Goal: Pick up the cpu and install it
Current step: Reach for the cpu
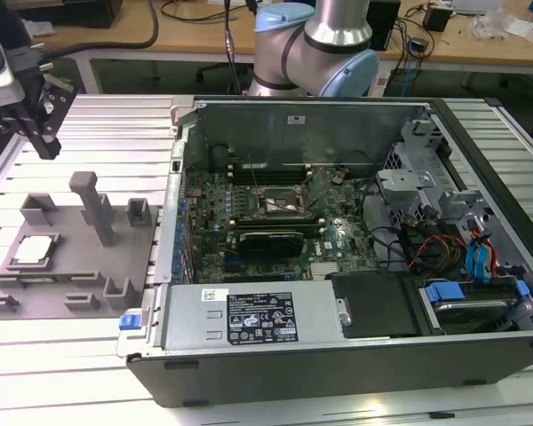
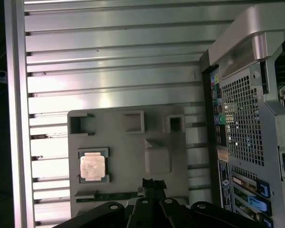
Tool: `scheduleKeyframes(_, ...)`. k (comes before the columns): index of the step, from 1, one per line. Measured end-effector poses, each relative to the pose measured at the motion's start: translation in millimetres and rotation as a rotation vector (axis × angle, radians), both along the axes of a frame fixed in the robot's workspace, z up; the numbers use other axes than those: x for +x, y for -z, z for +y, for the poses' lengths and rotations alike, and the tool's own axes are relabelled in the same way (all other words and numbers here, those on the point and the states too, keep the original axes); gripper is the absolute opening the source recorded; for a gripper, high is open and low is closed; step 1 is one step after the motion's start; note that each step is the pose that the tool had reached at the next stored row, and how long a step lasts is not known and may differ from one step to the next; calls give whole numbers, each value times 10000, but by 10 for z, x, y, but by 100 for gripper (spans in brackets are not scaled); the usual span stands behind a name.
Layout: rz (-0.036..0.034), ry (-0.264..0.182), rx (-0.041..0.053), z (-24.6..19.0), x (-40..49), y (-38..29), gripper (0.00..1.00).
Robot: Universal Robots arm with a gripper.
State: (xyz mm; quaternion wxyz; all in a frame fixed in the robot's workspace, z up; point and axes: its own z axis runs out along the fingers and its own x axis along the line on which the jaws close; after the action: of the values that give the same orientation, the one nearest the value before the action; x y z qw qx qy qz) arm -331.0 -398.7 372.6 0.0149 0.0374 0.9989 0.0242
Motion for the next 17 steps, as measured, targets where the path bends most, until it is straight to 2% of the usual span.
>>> scheduleKeyframes(7, 0, 0, 0, 0, -147, 55, 11)
scheduleKeyframes(17, 0, 0, 0, 0, -271, 179, 11)
